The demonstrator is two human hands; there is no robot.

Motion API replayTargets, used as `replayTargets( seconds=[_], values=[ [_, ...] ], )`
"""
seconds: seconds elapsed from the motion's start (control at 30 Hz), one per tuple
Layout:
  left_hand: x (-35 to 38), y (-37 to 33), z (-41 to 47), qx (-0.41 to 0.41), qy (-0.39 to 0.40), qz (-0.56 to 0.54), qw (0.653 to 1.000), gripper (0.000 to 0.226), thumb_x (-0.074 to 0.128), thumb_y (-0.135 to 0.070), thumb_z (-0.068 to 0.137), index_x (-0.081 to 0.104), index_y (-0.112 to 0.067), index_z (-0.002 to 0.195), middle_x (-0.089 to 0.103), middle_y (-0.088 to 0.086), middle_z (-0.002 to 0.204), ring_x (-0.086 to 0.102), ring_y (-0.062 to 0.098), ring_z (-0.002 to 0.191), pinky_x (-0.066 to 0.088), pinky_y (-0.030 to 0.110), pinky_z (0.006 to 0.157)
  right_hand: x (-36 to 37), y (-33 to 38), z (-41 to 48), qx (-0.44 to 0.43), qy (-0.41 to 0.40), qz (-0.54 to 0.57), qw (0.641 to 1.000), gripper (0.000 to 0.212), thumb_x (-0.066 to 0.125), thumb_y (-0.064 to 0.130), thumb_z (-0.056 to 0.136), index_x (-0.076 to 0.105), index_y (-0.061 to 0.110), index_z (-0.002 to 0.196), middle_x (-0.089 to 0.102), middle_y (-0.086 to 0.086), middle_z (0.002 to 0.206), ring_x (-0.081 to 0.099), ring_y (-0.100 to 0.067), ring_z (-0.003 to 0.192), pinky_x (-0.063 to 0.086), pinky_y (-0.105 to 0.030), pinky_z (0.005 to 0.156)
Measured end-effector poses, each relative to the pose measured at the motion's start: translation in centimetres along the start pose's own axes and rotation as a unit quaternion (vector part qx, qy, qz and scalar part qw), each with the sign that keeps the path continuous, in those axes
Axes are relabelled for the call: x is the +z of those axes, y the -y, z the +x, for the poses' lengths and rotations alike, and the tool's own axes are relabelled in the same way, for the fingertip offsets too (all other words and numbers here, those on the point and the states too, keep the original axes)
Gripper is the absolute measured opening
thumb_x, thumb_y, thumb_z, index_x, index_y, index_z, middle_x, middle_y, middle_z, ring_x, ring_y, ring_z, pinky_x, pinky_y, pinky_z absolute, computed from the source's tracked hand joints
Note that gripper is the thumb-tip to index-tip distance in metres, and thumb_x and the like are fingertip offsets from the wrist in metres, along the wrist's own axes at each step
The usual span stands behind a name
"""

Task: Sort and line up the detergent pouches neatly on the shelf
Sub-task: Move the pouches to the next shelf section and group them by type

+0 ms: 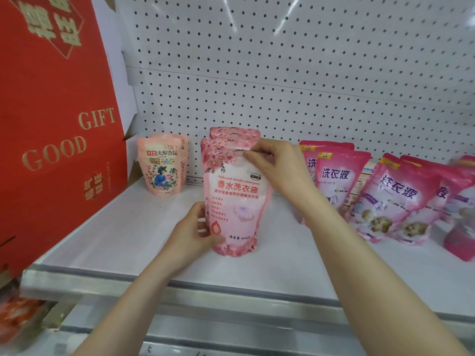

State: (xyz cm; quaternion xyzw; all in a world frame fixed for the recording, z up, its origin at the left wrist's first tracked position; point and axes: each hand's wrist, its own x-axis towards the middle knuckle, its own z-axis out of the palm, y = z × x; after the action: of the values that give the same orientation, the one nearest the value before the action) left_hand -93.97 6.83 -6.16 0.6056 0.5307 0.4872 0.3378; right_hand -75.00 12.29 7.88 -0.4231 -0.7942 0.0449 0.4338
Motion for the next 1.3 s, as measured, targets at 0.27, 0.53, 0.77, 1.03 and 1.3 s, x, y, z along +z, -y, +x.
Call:
replayTargets(
  seconds=[0.27, 0.53, 0.77, 1.03, 1.3],
  values=[
    [3.8, -3.0, -2.7, 0.116, -0.318, 0.159, 0.927, 0.057, 0.081, -0.016, 0.071, 0.039, -0.030, 0.107, 0.040, -0.013, 0.102, 0.053, 0.013, 0.091, 0.043, 0.026, 0.076, -5.6, -5.6, -3.9, 0.045, -0.095, 0.026, 0.994, 0.023, 0.056, 0.037, 0.097, 0.073, 0.023, 0.098, 0.069, 0.008, 0.073, 0.062, -0.007, 0.067, 0.047, -0.029, 0.063],
    [14.7, -8.2, -0.2, 0.276, -0.163, 0.174, 0.931, 0.052, 0.068, -0.007, 0.081, 0.049, -0.022, 0.127, 0.043, -0.012, 0.116, 0.049, -0.003, 0.096, 0.043, 0.012, 0.087, -15.0, -17.4, -8.4, 0.127, -0.231, -0.090, 0.961, 0.033, 0.062, 0.020, 0.093, 0.063, 0.018, 0.127, 0.068, -0.002, 0.113, 0.062, -0.021, 0.102, 0.049, -0.041, 0.090],
    [23.5, -9.5, 8.1, 0.107, -0.051, 0.124, 0.985, 0.082, 0.076, -0.028, 0.077, 0.030, -0.017, 0.144, 0.046, 0.002, 0.139, 0.045, 0.020, 0.127, 0.041, 0.034, 0.102, -21.8, -24.9, -8.2, 0.168, -0.185, -0.264, 0.932, 0.046, 0.063, 0.031, 0.092, 0.053, 0.017, 0.135, 0.057, -0.012, 0.130, 0.043, -0.033, 0.126, 0.033, -0.045, 0.105],
    [27.8, -9.9, 10.2, 0.084, -0.198, 0.152, 0.965, 0.087, 0.076, -0.017, 0.081, 0.022, -0.017, 0.149, 0.028, 0.008, 0.149, 0.035, 0.022, 0.134, 0.031, 0.031, 0.105, -23.8, -26.8, -6.4, 0.181, -0.100, -0.124, 0.971, 0.026, 0.077, 0.033, 0.079, 0.071, 0.021, 0.101, 0.075, -0.001, 0.095, 0.066, -0.022, 0.091, 0.052, -0.035, 0.078],
    [31.4, -12.2, 8.3, 0.148, -0.141, 0.210, 0.956, 0.091, 0.072, -0.043, 0.080, 0.018, -0.028, 0.152, 0.011, -0.003, 0.159, 0.013, 0.016, 0.147, 0.026, 0.045, 0.116, -24.4, -26.1, -7.2, 0.152, -0.046, 0.048, 0.986, 0.010, 0.070, 0.013, 0.085, 0.074, 0.022, 0.086, 0.073, 0.007, 0.076, 0.065, -0.023, 0.069, 0.052, -0.036, 0.065]
  ],
)
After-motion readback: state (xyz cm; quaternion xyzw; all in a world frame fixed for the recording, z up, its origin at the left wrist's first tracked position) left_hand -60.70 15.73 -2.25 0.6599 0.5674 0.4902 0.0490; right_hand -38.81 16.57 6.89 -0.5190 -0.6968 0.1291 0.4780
